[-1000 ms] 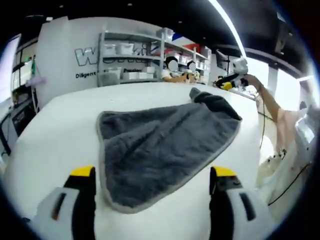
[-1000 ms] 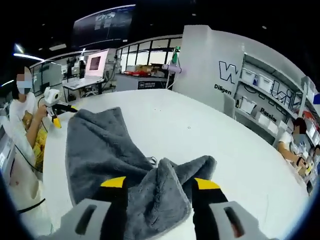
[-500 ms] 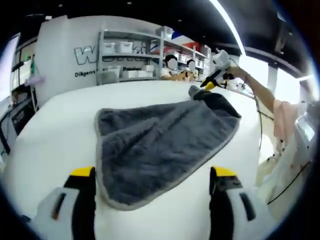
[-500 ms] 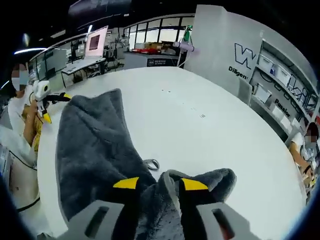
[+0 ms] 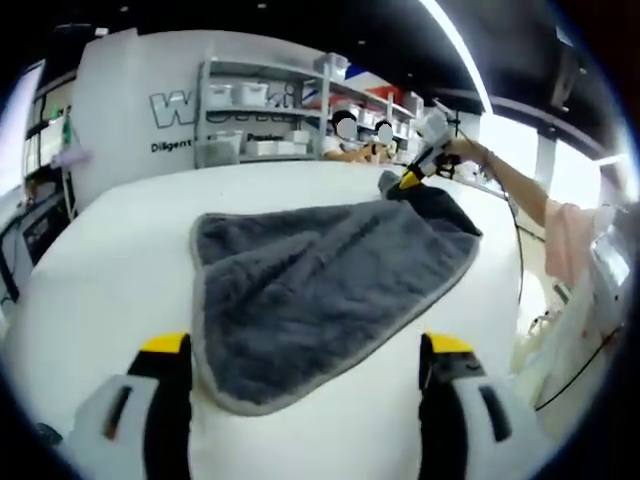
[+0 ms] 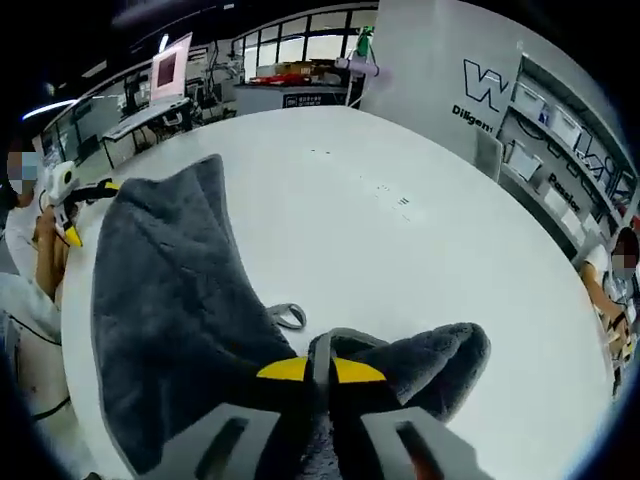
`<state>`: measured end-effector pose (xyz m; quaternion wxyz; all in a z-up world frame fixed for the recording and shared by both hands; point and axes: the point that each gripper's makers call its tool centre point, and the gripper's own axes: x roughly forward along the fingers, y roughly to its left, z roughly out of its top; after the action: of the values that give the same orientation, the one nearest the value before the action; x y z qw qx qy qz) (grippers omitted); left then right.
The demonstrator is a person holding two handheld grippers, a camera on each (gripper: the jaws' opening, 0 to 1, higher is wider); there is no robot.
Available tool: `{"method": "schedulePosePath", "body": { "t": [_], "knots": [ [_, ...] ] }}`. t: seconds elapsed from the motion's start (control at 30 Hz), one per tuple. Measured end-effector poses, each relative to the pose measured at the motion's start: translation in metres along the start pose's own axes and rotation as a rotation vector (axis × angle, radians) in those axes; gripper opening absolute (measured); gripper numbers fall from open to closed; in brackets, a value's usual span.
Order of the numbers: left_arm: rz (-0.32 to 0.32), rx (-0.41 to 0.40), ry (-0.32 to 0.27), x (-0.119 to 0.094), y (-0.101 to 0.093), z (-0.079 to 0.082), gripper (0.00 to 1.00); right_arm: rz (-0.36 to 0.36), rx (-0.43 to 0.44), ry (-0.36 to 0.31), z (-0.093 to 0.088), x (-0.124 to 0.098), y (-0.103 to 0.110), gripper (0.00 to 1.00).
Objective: Fold the towel on the table until its edges align and the towel forms a compact rectangular stack.
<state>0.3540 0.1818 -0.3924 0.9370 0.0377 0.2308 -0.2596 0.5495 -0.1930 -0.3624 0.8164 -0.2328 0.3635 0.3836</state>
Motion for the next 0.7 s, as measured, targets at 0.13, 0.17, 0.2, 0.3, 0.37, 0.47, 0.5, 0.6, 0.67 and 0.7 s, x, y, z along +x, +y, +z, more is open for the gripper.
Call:
{"method": "schedulePosePath", "body": {
  "t": [0.13, 0.17, 0.2, 0.3, 0.37, 0.47, 0.5, 0.6, 0.67, 0.7],
  "knots": [
    [-0.002, 0.002, 0.001, 0.000, -0.001, 0.000, 0.99, -0.063, -0.014, -0.020, 0.000, -0.019, -0.011, 0.06],
    [-0.003, 0.001, 0.001, 0.001, -0.001, 0.000, 0.99, -0.085, -0.023, -0.019, -0.003, -0.026, -0.015, 0.06],
    [-0.002, 0.002, 0.000, 0.001, -0.001, 0.000, 0.99, -0.099, -0.026, -0.020, -0.006, -0.032, -0.017, 0.06],
    [-0.003, 0.003, 0.000, 0.000, -0.001, 0.001, 0.99, -0.134, -0.021, -0.031, -0.013, -0.048, -0.026, 0.06],
    [-0.002, 0.008, 0.004, 0.001, -0.002, 0.001, 0.99, -0.180, -0.010, -0.036, -0.022, -0.062, -0.035, 0.06],
    [-0.001, 0.011, 0.007, 0.002, -0.002, 0.001, 0.99, -0.238, -0.012, -0.042, -0.034, -0.082, -0.044, 0.05],
    [-0.002, 0.012, 0.007, 0.003, -0.002, 0.002, 0.99, -0.252, -0.012, -0.042, -0.039, -0.089, -0.046, 0.05],
    [-0.003, 0.014, 0.007, 0.004, -0.003, 0.003, 0.99, -0.297, -0.008, -0.035, -0.055, -0.105, -0.050, 0.05],
    [-0.005, 0.019, 0.007, 0.005, -0.004, 0.004, 0.99, -0.319, 0.002, -0.034, -0.065, -0.115, -0.053, 0.05],
    [-0.006, 0.020, 0.008, 0.005, -0.005, 0.004, 0.99, -0.334, 0.006, -0.034, -0.071, -0.120, -0.055, 0.05]
  ]
}}
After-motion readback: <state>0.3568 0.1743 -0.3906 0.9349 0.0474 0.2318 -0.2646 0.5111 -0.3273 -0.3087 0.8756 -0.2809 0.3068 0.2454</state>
